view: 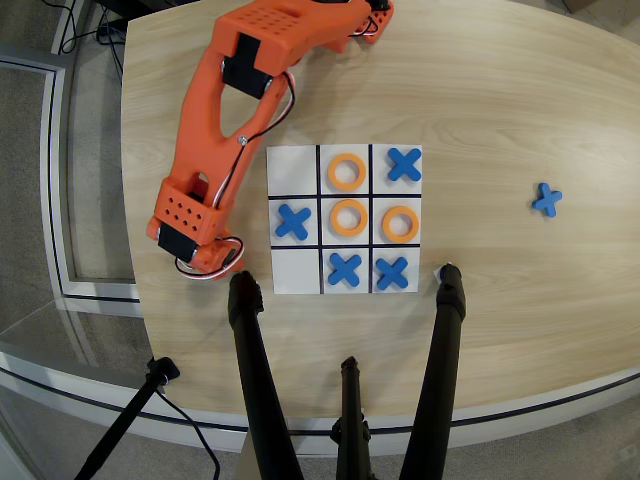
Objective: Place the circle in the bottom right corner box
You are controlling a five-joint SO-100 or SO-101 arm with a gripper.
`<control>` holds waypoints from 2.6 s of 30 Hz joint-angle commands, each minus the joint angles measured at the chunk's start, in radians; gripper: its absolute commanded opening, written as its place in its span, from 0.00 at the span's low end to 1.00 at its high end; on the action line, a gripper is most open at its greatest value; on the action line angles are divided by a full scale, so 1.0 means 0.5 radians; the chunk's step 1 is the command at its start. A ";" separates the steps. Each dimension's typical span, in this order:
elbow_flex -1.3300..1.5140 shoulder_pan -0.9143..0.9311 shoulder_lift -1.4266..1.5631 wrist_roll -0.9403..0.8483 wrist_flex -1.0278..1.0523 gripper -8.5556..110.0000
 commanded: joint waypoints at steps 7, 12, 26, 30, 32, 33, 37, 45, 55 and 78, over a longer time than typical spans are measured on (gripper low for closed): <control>-0.003 0.037 -0.021 -0.018 0.110 0.19; 0.006 0.034 -0.021 -0.018 0.110 0.10; -0.083 0.031 -0.025 -0.037 0.218 0.07; -0.325 -0.003 0.037 -0.028 0.699 0.07; -0.396 -0.025 0.160 -0.012 0.890 0.07; -0.374 -0.043 0.252 0.009 0.933 0.07; -0.190 -0.123 0.669 0.037 1.012 0.07; 0.715 -0.368 1.589 0.012 0.966 0.07; 2.181 -0.607 2.319 0.012 0.202 0.07; 2.436 -0.623 1.758 0.055 -0.522 0.07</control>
